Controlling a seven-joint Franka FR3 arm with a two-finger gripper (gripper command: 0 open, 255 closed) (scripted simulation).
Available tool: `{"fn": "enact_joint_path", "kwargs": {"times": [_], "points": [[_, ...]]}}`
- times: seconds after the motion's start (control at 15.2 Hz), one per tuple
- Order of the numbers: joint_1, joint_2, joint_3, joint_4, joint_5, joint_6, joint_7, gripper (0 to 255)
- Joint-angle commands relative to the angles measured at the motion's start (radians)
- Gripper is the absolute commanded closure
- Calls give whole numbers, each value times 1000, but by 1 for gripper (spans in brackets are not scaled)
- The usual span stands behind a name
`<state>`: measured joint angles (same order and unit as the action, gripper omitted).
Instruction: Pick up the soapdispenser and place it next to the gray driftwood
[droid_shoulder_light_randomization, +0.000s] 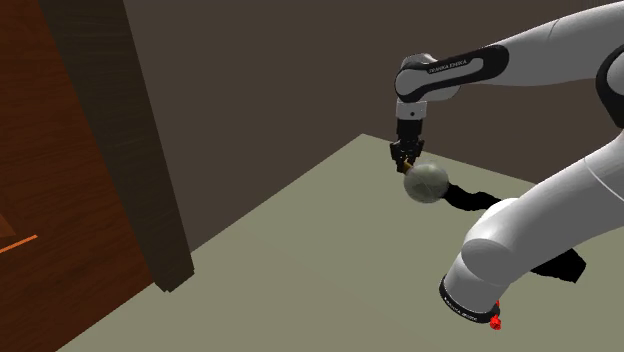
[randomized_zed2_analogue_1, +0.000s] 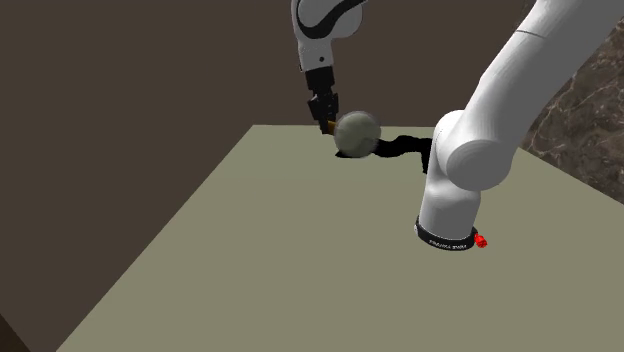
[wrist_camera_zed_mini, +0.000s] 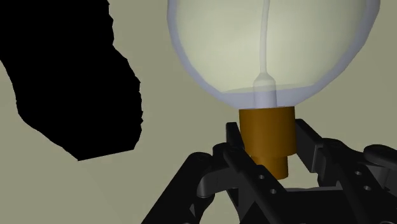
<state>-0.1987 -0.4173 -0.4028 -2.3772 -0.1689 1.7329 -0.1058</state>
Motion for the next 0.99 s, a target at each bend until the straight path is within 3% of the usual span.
{"fn": "enact_joint_path", "kwargs": {"times": [0.0, 0.92], "points": [[-1, 5, -4, -23, -2, 29, -1, 255], [2, 95, -38, -145, 0, 238, -14, 255]]}}
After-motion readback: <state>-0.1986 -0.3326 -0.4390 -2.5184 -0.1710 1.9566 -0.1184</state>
